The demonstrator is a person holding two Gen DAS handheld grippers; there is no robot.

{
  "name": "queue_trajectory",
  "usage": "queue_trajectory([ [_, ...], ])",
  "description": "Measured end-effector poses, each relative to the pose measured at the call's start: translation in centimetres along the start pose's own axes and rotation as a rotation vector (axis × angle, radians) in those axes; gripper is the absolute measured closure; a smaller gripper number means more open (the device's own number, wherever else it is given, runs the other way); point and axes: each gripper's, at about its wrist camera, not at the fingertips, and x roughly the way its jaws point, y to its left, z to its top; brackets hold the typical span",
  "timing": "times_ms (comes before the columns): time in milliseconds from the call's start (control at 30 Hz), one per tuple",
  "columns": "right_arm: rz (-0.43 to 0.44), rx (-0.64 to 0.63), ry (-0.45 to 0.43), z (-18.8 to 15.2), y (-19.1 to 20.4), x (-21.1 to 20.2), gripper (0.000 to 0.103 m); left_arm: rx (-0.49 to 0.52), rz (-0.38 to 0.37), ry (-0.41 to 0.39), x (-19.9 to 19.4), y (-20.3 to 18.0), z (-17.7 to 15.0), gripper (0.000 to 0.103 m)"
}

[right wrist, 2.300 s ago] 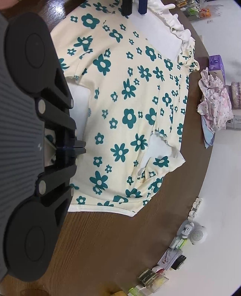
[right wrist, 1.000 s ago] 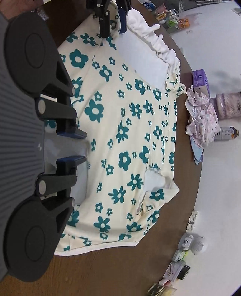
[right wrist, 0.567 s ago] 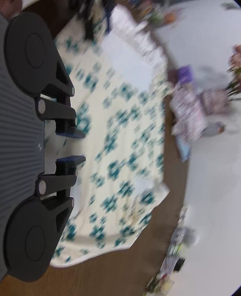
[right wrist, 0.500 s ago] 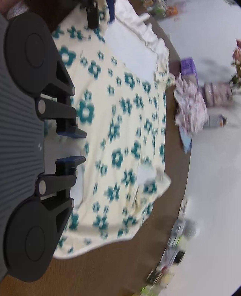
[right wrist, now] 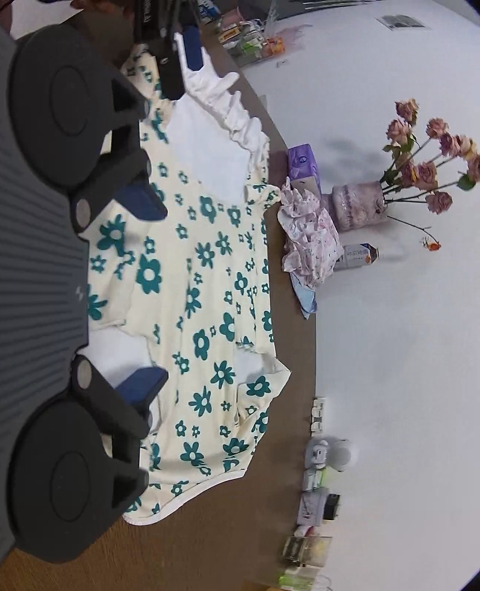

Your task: Fold clothes

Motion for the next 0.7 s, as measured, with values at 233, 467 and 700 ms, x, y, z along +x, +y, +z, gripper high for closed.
queue_trajectory([
  [233, -0.058, -0.066, -0.088, -1.5, 0.5, -0.5, 0.001, -0.016, 0.008, -0.019, 0.3, -0.1, -0.7, 0.002],
  [467, -0.055, -0.014, -0.150, -2.0, -0.5, -0.8, 0.001, -0.035, 0.026, -0.049, 0.5, 0.2, -0.3, 0.000],
  [700, -0.025, -0.033, -0.080, -1.9, -0.2, 0.4, 0.001, -0.018, -0.005, -0.011, 1.2, -0.1, -0.3, 0.000],
])
